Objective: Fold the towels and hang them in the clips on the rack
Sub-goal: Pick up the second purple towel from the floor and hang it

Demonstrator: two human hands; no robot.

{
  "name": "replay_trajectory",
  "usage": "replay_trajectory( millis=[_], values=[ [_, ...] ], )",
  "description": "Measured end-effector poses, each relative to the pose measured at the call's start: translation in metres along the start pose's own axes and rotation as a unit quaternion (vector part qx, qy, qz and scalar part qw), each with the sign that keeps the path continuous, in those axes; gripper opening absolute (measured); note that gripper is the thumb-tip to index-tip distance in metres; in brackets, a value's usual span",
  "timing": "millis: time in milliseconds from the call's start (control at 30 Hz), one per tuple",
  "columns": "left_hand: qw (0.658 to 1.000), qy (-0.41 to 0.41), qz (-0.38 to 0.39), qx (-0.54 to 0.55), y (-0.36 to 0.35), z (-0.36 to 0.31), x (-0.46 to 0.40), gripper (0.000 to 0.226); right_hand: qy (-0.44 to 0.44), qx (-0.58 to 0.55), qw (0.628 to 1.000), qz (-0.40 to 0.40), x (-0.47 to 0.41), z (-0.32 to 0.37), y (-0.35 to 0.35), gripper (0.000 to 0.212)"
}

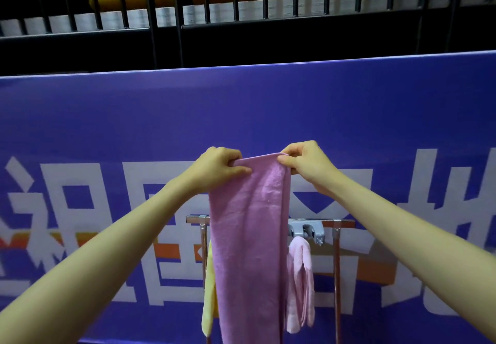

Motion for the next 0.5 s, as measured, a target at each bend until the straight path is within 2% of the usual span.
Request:
replay_trajectory(
  millis=[133,300,400,500],
  values=[
    [0.992,0.007,0.07,-0.105,-0.003,0.015,0.007,0.047,0.0,0.052,0.999,-0.001,0.004,-0.001,0.005,0.014],
    [0.961,-0.06,0.053,-0.264,-0.005,0.019,0.013,0.037,-0.013,0.036,0.999,0.025,0.011,-0.005,0.005,0.017],
    [0.953,-0.076,0.051,-0.289,-0.01,0.024,0.015,0.038,-0.018,0.027,0.999,0.035,0.014,-0.008,0.006,0.013],
    [0.946,-0.078,0.072,-0.306,-0.016,0.021,0.016,0.026,-0.015,0.029,0.998,0.047,0.017,-0.01,0.003,0.008]
  ],
)
Point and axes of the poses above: each hand's wrist, its own x-axis away from the middle knuckle, its own y-axis out of the back of the hand, z = x × y, the point moved 2 cm from there along -x, towards the middle knuckle, and after that the axes turned 2 degrees about -x, right-handed, at the moved point
